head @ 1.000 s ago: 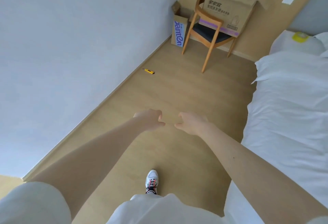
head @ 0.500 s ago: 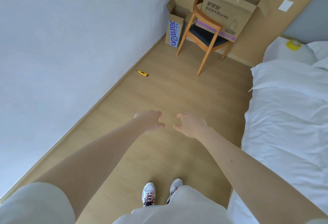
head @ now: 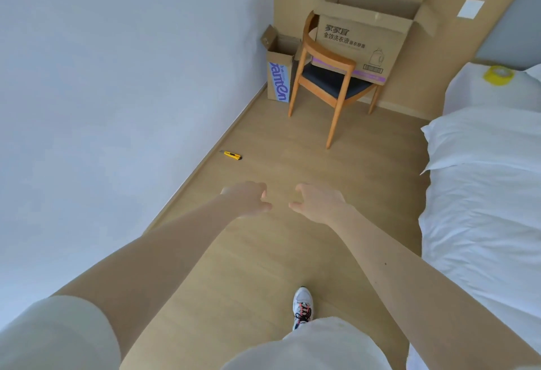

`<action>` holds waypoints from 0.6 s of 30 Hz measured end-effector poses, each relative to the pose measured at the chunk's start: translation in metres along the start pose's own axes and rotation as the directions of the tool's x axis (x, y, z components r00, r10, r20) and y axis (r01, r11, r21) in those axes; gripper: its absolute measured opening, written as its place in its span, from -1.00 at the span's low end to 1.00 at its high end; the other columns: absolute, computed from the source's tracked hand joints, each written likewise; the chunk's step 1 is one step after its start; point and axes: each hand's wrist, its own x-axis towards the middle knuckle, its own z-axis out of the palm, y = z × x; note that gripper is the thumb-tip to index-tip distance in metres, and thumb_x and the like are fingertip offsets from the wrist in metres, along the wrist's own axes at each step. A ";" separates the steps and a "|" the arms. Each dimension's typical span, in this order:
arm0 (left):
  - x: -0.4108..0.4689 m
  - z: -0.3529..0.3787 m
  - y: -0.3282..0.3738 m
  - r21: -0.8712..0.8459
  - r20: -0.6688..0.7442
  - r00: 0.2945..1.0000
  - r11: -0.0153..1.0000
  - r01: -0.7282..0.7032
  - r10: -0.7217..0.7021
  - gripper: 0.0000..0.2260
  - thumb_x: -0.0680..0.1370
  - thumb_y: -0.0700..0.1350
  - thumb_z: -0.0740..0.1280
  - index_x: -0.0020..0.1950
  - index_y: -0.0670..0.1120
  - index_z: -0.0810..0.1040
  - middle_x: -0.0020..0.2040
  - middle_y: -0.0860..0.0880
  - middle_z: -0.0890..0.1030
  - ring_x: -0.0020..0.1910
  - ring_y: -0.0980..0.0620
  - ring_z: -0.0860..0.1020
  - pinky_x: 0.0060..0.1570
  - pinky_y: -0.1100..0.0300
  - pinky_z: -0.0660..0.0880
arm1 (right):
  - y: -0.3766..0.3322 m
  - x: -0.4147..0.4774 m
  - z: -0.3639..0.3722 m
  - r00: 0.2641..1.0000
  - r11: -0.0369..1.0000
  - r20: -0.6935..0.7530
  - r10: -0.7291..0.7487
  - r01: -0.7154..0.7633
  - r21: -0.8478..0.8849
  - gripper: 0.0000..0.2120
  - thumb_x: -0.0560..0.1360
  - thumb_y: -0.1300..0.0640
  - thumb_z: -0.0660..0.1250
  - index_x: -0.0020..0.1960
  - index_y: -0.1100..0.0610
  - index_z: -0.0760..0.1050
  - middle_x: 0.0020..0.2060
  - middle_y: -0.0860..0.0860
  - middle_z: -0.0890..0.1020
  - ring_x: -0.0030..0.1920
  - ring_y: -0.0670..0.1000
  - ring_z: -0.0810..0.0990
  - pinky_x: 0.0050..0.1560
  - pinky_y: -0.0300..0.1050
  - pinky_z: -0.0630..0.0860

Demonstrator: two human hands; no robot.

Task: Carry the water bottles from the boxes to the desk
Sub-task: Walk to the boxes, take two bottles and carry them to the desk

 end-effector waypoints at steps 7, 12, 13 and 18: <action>0.092 -0.049 0.074 0.055 -0.009 0.998 0.997 -0.055 0.056 -0.65 0.59 0.12 0.20 0.32 0.00 0.40 0.25 0.01 0.50 0.12 -0.05 0.52 0.02 0.09 0.47 | 0.087 0.064 -0.050 0.998 0.998 -0.038 0.056 -0.054 0.042 -0.53 0.60 -0.11 0.17 0.41 0.10 0.33 0.32 0.08 0.47 0.29 0.14 0.45 0.13 0.01 0.44; 0.137 -0.068 0.104 0.088 0.010 0.997 0.993 -0.079 0.079 -0.64 0.60 0.12 0.20 0.33 -0.01 0.39 0.26 0.01 0.50 0.17 -0.05 0.51 -0.04 0.12 0.41 | 0.128 0.088 -0.071 0.995 0.993 -0.042 0.086 -0.082 0.087 -0.52 0.61 -0.10 0.16 0.46 0.08 0.28 0.36 0.07 0.44 0.34 0.14 0.42 0.22 0.05 0.42; 0.147 -0.071 0.109 0.092 0.015 0.996 0.992 -0.087 0.086 -0.64 0.60 0.12 0.20 0.33 -0.01 0.39 0.27 0.00 0.50 0.17 -0.05 0.51 -0.03 0.12 0.42 | 0.135 0.093 -0.073 0.995 0.992 -0.044 0.093 -0.088 0.092 -0.53 0.60 -0.10 0.17 0.45 0.08 0.30 0.36 0.08 0.44 0.34 0.14 0.41 0.22 0.05 0.42; 0.192 -0.086 0.136 0.149 0.051 0.986 0.975 -0.164 0.158 -0.61 0.60 0.12 0.21 0.36 -0.04 0.39 0.30 -0.02 0.49 0.25 -0.07 0.48 0.13 0.05 0.47 | 0.167 0.119 -0.086 0.989 0.984 -0.042 0.144 -0.138 0.108 -0.55 0.60 -0.09 0.17 0.40 0.10 0.35 0.34 0.08 0.46 0.33 0.15 0.41 0.22 0.04 0.40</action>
